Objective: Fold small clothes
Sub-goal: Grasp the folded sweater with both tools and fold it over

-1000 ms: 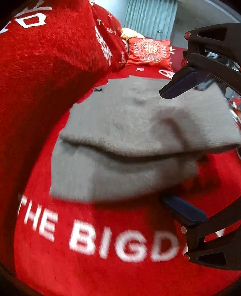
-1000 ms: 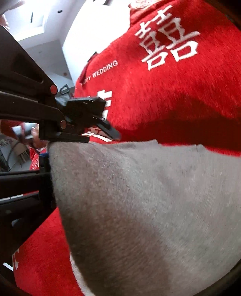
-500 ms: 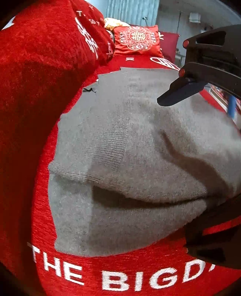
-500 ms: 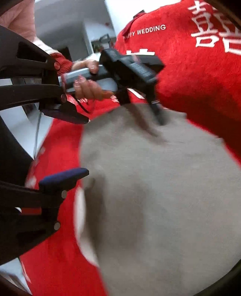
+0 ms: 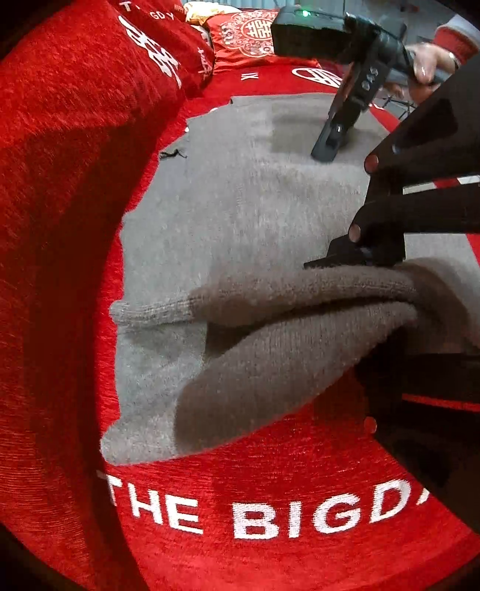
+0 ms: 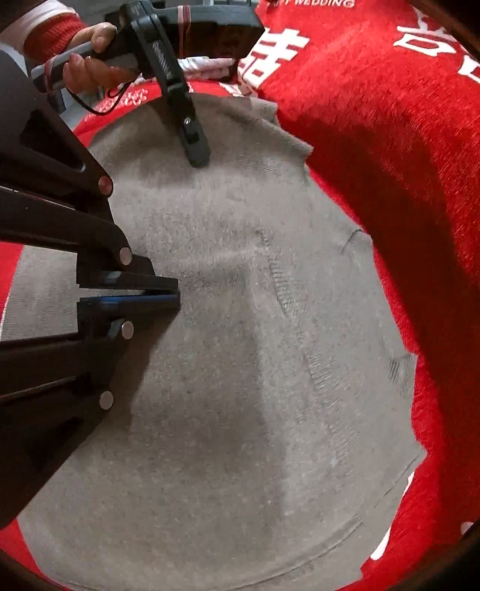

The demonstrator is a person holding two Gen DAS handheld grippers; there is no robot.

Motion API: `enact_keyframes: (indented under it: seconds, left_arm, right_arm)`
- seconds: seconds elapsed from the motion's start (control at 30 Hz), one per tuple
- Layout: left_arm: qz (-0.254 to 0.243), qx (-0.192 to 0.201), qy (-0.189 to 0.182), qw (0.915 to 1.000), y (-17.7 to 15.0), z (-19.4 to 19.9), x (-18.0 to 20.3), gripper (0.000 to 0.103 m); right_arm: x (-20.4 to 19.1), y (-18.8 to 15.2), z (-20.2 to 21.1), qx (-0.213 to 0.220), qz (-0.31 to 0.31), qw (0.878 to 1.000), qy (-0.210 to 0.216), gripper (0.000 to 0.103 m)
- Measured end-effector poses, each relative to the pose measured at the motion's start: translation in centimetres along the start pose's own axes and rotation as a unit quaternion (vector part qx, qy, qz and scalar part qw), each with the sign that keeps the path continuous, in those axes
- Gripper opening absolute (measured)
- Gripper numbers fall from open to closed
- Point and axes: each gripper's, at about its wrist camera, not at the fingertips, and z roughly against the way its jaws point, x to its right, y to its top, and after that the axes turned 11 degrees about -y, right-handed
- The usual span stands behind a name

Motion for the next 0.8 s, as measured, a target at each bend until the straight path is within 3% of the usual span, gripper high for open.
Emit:
enact_keyframes:
  seconds: [0.2,0.5,0.63,0.8]
  left_arm:
    - [-0.001,0.037,-0.066,0.9971,0.1,3.1,3.7,0.02]
    - [-0.078,0.048,-0.124,0.9882,1.9,1.8,17.7,0.02]
    - [-0.135,0.019,-0.086,0.9869,2.6,-4.1,24.4,0.02]
    - [-0.163,-0.037,-0.008,0.9859,1.8,-13.1,26.9,0.021]
  right_arm:
    - [4.3,-0.5,0.7,-0.025,-0.05,0.993,0.102,0.007]
    - [14.0,-0.8,5.7,0.016,-0.132,0.975,0.177,0.007]
    - [19.3,-1.1,5.4,0.018,-0.187,0.962,0.197,0.007]
    - [22.1,-2.1,2.5,-0.01,-0.231,0.947,0.224,0.007]
